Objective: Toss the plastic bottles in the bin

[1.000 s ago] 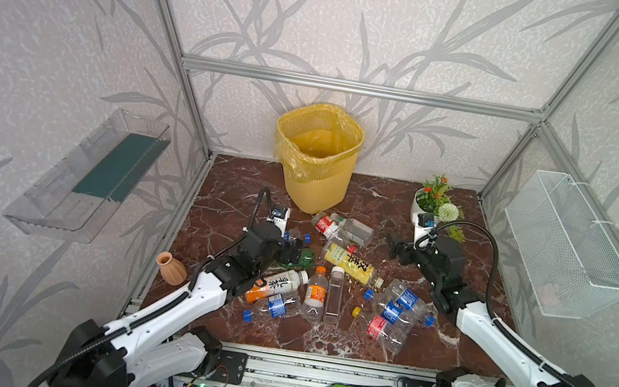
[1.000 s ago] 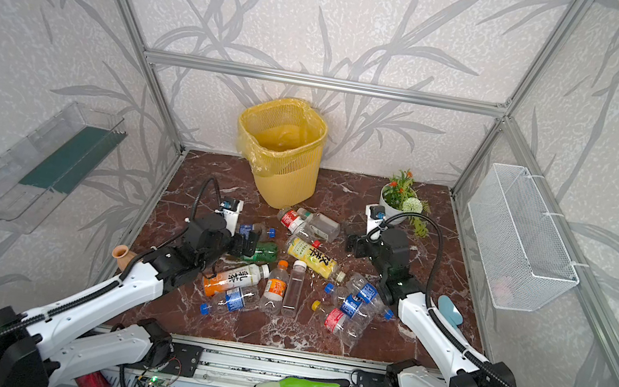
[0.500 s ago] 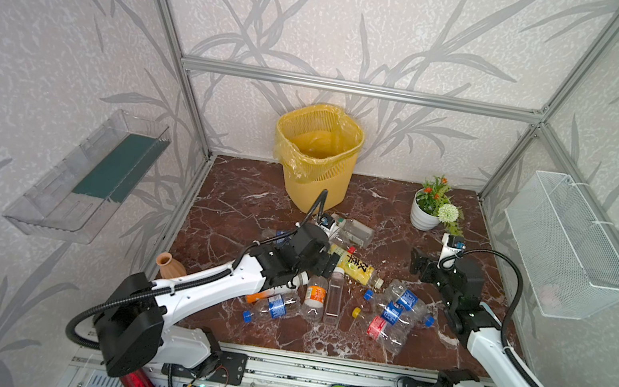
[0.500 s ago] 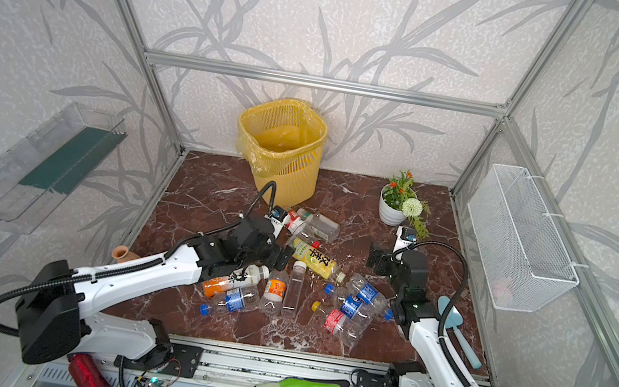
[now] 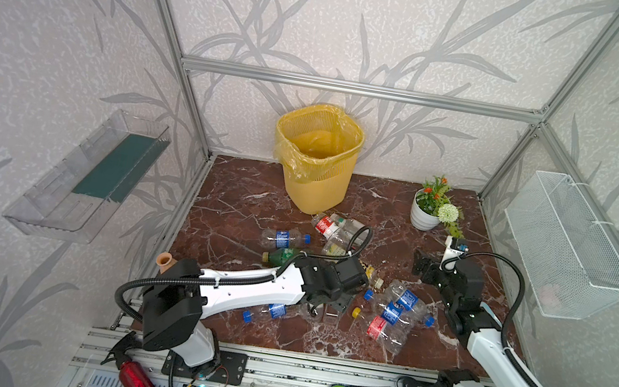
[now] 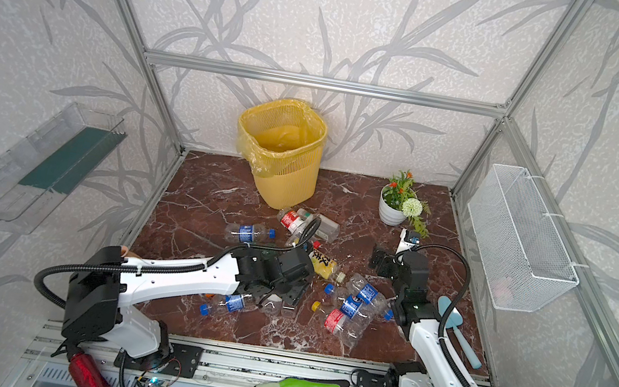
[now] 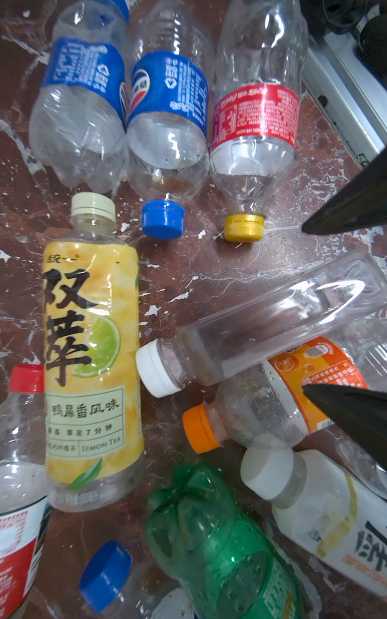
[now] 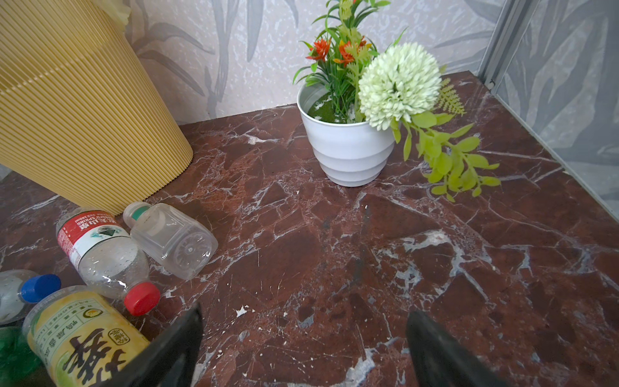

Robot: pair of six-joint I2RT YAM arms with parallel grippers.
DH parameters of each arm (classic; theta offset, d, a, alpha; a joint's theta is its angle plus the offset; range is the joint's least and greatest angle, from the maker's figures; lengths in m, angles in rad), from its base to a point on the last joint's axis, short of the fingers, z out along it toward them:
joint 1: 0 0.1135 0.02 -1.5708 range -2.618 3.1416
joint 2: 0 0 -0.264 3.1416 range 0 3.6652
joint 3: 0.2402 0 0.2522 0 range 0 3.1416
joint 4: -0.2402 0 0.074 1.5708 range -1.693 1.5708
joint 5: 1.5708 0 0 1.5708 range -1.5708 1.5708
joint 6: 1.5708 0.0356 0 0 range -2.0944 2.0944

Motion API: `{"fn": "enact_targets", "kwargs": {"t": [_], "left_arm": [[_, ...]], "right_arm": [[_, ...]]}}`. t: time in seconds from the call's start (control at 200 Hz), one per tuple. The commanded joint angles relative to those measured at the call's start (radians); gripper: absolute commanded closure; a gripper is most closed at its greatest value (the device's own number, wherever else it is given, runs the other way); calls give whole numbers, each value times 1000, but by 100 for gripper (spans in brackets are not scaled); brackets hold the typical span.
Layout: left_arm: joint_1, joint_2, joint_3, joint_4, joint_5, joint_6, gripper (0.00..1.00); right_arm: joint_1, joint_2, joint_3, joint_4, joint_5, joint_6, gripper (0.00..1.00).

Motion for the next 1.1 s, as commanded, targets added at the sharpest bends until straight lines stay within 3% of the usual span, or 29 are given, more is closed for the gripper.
{"fn": "enact_targets", "kwargs": {"t": [0.0,1.095], "left_arm": [[-4,31,34,-64,-29,-93,36],[-4,223,105,-53,-18,-127,41]], "right_arm": [[-5,-1,-12,18,12,24,5],[-31,-45,-35,6,-9,26,5]]}}
